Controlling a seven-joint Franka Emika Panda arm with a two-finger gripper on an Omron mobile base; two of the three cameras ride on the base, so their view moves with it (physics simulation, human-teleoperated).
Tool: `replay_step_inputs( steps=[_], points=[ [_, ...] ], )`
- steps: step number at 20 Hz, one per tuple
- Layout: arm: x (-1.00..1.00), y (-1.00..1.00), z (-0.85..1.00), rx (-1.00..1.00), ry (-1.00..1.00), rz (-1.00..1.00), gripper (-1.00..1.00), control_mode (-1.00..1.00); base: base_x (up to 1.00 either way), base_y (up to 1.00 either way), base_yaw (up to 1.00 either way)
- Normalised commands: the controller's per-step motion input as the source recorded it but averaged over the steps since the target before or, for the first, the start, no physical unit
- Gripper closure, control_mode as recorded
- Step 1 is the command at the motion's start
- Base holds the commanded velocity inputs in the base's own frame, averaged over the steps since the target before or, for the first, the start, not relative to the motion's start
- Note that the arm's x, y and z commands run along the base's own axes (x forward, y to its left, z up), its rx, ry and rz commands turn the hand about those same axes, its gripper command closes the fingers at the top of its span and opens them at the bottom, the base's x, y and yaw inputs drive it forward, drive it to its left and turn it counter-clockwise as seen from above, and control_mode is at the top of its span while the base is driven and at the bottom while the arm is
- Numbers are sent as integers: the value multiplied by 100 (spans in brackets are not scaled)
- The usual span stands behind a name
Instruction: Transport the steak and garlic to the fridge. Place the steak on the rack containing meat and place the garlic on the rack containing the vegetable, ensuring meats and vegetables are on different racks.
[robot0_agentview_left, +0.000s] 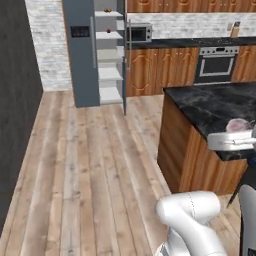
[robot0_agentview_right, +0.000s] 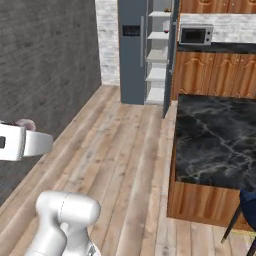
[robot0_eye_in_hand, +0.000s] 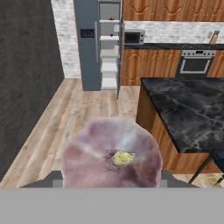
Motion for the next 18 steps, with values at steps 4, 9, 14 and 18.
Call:
replay_step_inputs(
  steps=[4, 9, 14, 18],
  points=[
    [0, 0, 0, 0, 0, 0, 100, 100, 89, 100, -10],
    [0, 0, 0, 0, 0, 0, 100, 100, 100, 85, -13],
    [0, 0, 0, 0, 0, 0, 100, 100, 100, -42, -4],
    [0, 0, 0, 0, 0, 0, 100, 100, 100, -27, -3]
  ],
)
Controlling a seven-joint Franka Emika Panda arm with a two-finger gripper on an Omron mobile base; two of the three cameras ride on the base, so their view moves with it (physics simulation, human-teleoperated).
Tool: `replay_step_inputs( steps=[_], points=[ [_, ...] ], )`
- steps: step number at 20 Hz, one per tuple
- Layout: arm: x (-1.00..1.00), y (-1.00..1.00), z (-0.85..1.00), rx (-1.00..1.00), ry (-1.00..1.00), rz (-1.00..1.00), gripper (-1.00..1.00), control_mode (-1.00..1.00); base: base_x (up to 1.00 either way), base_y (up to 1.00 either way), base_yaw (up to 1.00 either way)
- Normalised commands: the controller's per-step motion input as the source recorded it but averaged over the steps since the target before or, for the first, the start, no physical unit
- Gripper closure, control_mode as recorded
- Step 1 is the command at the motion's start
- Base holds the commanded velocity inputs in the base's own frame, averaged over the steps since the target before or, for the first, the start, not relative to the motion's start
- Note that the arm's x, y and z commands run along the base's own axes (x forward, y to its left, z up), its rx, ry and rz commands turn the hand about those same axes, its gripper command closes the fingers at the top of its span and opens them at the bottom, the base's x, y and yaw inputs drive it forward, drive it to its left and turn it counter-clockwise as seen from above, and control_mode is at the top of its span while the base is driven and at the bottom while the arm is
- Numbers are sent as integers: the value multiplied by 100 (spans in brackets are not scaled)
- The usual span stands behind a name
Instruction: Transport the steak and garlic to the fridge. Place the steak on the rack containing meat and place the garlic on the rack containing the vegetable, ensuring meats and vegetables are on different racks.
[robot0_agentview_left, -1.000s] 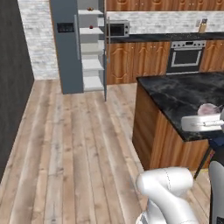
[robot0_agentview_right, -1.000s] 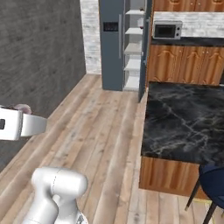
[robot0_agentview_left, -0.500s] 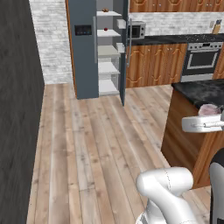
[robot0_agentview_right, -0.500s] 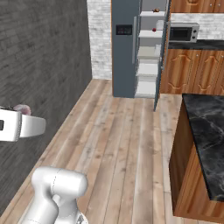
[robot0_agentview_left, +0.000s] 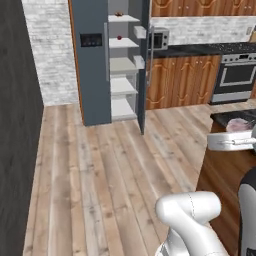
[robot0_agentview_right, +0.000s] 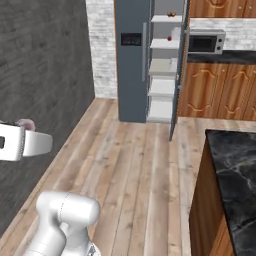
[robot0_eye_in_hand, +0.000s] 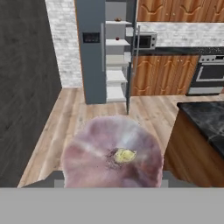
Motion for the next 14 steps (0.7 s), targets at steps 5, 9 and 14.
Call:
replay_step_inputs(
  steps=[5, 9, 14],
  points=[
    [0, 0, 0, 0, 0, 0, 100, 100, 100, 1, -4],
    [0, 0, 0, 0, 0, 0, 100, 100, 100, 0, -5],
    [0, 0, 0, 0, 0, 0, 100, 100, 100, 0, -1]
  ],
)
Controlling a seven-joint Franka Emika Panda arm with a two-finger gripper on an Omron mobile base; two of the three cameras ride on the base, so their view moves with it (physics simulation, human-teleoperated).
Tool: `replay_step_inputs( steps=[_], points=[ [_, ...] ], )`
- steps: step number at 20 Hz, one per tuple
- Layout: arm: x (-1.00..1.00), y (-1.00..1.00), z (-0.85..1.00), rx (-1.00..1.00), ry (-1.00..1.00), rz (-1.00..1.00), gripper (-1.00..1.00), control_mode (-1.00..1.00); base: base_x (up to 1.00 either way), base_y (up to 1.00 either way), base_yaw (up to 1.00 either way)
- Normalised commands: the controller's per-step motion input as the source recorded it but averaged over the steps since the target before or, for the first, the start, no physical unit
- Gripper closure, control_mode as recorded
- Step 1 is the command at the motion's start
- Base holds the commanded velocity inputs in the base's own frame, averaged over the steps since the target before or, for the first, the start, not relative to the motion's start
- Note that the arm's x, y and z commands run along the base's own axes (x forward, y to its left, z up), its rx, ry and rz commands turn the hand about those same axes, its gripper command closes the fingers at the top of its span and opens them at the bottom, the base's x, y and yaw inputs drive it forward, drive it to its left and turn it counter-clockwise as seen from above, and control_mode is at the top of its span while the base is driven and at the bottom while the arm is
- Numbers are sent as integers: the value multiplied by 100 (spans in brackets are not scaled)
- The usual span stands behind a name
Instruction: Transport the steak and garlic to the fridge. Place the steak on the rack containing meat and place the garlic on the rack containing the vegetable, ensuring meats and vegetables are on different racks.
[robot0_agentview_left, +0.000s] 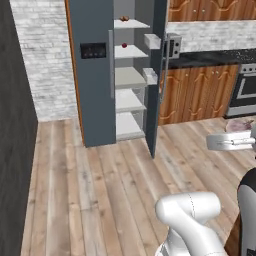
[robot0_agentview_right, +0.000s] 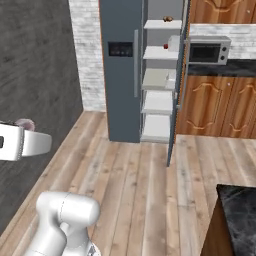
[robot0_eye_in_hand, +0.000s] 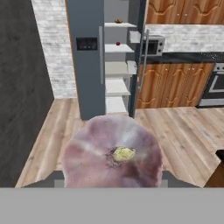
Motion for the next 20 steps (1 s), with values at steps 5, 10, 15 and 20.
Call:
replay_step_inputs(
  steps=[5, 10, 15, 20],
  points=[
    [0, 0, 0, 0, 0, 0, 100, 100, 100, 0, 0],
    [0, 0, 0, 0, 0, 0, 100, 100, 100, -1, 0],
    [0, 0, 0, 0, 0, 0, 100, 100, 100, -10, 0],
    [0, 0, 0, 0, 0, 0, 100, 100, 100, -23, -1]
  ],
)
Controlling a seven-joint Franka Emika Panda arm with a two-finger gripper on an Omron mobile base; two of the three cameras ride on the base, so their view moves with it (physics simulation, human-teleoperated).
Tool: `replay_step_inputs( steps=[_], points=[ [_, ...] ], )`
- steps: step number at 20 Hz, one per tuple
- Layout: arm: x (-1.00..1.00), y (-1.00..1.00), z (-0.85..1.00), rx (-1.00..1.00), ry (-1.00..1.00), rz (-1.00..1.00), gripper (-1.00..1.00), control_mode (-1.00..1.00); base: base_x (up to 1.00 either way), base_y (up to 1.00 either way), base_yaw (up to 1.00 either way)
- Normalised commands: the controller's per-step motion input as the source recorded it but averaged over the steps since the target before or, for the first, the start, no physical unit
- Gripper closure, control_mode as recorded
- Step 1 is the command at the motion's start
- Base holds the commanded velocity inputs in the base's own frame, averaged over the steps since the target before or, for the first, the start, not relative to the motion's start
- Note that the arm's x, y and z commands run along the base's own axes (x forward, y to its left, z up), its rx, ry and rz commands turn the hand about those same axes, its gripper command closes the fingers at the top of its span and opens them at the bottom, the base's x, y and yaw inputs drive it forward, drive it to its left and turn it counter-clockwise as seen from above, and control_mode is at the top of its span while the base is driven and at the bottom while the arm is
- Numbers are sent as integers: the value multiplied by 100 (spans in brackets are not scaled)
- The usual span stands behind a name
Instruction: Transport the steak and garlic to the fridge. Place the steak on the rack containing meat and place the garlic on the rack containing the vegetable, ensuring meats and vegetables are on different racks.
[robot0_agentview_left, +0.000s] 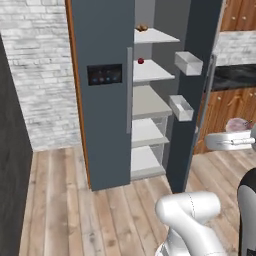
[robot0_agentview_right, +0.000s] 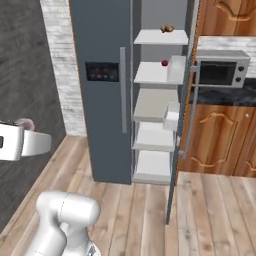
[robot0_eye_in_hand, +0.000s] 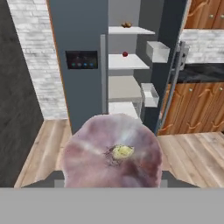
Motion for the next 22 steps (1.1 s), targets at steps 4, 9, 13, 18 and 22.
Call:
replay_step_inputs(
  steps=[4, 9, 13, 18, 22],
  points=[
    [0, 0, 0, 0, 0, 0, 100, 100, 100, -51, 0],
    [0, 0, 0, 0, 0, 0, 100, 100, 100, -36, -2],
    [0, 0, 0, 0, 0, 0, 100, 100, 100, 1, -12],
    [0, 0, 0, 0, 0, 0, 100, 100, 100, -3, -13],
    [0, 0, 0, 0, 0, 0, 100, 100, 100, 31, -28]
  ],
)
